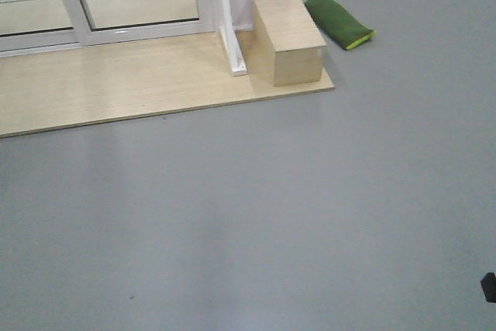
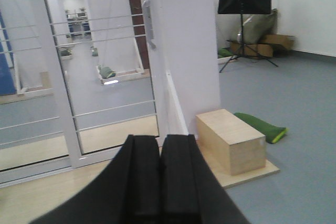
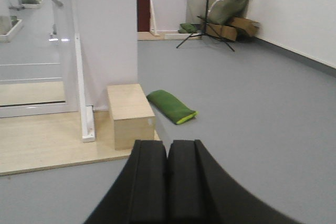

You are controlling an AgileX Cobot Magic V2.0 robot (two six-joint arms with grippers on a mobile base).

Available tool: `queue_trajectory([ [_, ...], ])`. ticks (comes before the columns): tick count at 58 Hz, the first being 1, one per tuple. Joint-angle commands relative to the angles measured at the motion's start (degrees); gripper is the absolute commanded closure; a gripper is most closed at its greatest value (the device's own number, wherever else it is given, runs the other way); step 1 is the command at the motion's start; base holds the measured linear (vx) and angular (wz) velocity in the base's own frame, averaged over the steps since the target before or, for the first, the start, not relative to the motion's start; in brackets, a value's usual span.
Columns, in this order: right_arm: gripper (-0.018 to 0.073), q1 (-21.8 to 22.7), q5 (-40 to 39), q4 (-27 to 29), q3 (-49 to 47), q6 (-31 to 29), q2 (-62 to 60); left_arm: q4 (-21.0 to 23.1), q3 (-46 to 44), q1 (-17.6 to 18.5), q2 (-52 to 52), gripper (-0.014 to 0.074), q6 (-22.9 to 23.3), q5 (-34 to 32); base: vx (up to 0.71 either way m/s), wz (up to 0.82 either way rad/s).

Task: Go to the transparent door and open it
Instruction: 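Drive up to the white-framed glass sliding door on the wooden platform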

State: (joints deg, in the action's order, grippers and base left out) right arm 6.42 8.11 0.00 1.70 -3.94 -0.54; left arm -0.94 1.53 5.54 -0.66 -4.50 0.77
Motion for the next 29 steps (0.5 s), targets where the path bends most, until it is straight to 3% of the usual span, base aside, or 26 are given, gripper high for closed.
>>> queue_trajectory([
  [1,0.0567,0.16,-4.72,0.0,0.82,-0.37,-0.61,0.55,1.34,0.23,-0.15,0.0602,0.42,-4.6,0.57,0.52],
  [29,0.0567,0.16,-4.72,0.0,0.82,-0.37,-0.61,0.55,1.34,0.23,-0.15,0.0602,0.42,-4.6,0.55,0.52],
])
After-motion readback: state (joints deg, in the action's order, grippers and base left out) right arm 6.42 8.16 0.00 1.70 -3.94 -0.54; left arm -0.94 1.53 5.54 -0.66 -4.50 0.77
